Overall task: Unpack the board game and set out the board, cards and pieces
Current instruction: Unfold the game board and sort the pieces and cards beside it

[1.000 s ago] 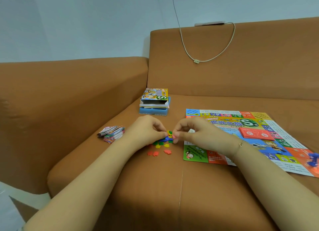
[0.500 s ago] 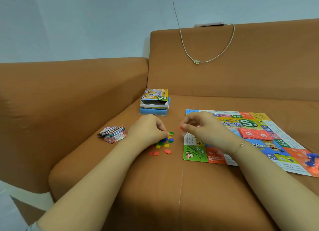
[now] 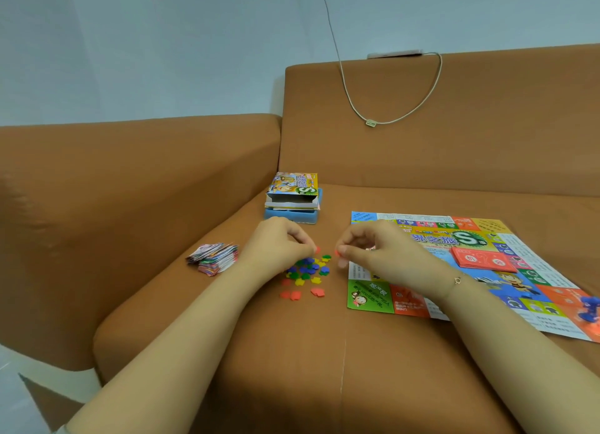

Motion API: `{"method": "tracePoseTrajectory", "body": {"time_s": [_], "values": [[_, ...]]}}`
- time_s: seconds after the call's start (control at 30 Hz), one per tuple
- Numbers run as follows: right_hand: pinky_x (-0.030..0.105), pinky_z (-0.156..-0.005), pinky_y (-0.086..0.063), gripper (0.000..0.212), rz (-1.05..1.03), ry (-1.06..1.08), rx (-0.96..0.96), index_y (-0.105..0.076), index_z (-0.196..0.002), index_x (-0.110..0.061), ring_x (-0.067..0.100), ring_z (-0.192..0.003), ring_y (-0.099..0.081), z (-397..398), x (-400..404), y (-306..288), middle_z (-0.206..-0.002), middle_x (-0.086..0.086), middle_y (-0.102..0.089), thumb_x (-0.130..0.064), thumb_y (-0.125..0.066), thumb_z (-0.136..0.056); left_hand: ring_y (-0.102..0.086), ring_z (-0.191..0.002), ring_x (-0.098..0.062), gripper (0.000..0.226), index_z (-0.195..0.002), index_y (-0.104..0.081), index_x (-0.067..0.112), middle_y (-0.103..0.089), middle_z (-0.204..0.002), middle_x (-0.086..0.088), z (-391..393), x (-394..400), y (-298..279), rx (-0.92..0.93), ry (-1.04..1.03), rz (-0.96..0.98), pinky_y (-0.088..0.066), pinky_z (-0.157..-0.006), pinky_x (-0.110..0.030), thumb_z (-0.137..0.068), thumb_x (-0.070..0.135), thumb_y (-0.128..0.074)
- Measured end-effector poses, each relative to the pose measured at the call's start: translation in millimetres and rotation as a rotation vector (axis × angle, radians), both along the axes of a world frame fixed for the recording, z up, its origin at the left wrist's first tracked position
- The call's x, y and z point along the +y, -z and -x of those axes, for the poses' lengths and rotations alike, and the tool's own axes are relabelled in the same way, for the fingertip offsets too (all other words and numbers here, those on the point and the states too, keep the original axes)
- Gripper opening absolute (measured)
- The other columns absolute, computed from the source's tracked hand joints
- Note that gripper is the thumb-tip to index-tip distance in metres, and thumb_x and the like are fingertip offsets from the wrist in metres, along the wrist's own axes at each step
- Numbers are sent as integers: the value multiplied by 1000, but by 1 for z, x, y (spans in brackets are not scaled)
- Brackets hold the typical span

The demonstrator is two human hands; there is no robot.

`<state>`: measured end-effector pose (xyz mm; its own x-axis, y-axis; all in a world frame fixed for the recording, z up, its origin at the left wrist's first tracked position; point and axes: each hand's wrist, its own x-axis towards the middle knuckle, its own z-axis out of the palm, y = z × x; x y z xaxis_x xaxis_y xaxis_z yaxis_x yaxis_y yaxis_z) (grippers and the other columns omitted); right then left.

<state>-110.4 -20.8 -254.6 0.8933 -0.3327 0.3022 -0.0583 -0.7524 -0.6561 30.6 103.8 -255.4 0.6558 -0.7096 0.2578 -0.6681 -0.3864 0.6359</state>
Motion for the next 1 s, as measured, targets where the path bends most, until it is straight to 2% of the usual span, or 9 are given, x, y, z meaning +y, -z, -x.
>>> {"method": "tracePoseTrajectory", "body": {"time_s": [0.1,0.2,0.3,0.43,0.57,0.7,0.77,0.9,1.0], "values": [[38,-74,-51,12,18,-34,20,-65,-83,-16,19,-81,-68,-1,-3,2,-76,-4,-74,-16,-58,-92,-52,-46,6,9,-75,-74,17,-65,-61,10,0,5,-4,63,21,37,-32,-40,-6,-79,15,-67],[36,-80,-52,11,-37,-94,39,-67,-86,-10,19,-85,-69,-3,-2,1,-81,0,-75,-13,-58,-92,-59,-57,6,9,-75,-75,15,-71,-66,7,1,14,-10,137,24,50,-41,-51,-12,-79,15,-67],[26,-80,-50,10,-19,-148,34,-70,-85,-13,13,-86,-67,-5,2,2,-87,0,-74,-14,-61,-91,-54,-49,7,8,-75,-76,15,-65,-54,15,4,29,-19,208,42,42,-40,-51,-12,-79,18,-69],[9,-72,-44,10,-10,-164,19,-71,-85,-14,-1,-80,-63,-2,5,3,-88,-4,-73,-15,-62,-90,-46,-49,-1,10,-76,-76,20,-60,-59,11,7,50,-27,216,49,-64,-34,-52,-20,-78,26,-69],[14,-75,-50,12,-123,-203,-13,-68,-88,-4,6,-80,-68,1,6,2,-87,7,-74,-9,-59,-92,-49,-45,0,9,-76,-77,21,-67,-68,9,6,64,-28,219,46,-184,-36,-49,-16,-77,28,-71],[16,-74,-50,12,-149,-263,36,-66,-90,-1,3,-77,-65,-1,11,2,-89,12,-73,-8,-56,-93,-38,-43,-7,9,-76,-76,23,-53,-45,12,7,67,-25,227,44,-257,-32,-46,-18,-77,31,-73],[18,-75,-50,13,-156,-273,41,-65,-90,-1,4,-77,-65,-2,11,2,-89,12,-74,-8,-55,-94,-38,-42,-6,9,-79,-76,21,-50,-43,12,8,66,-24,209,44,-265,-31,-42,-16,-79,29,-72],[23,-79,-52,13,-141,-262,24,-66,-89,-5,13,-81,-66,-1,10,2,-87,6,-75,-11,-56,-94,-39,-41,-5,9,-80,-76,21,-52,-49,9,5,65,-21,176,50,-251,-32,-42,-15,-79,29,-72],[19,-74,-50,13,-171,-277,-3,-66,-89,-3,8,-77,-65,-2,12,1,-87,6,-75,-10,-56,-94,-47,-44,4,5,-78,-75,22,-63,-65,12,2,64,-19,111,85,-229,-33,-43,-7,-79,25,-72]]}}
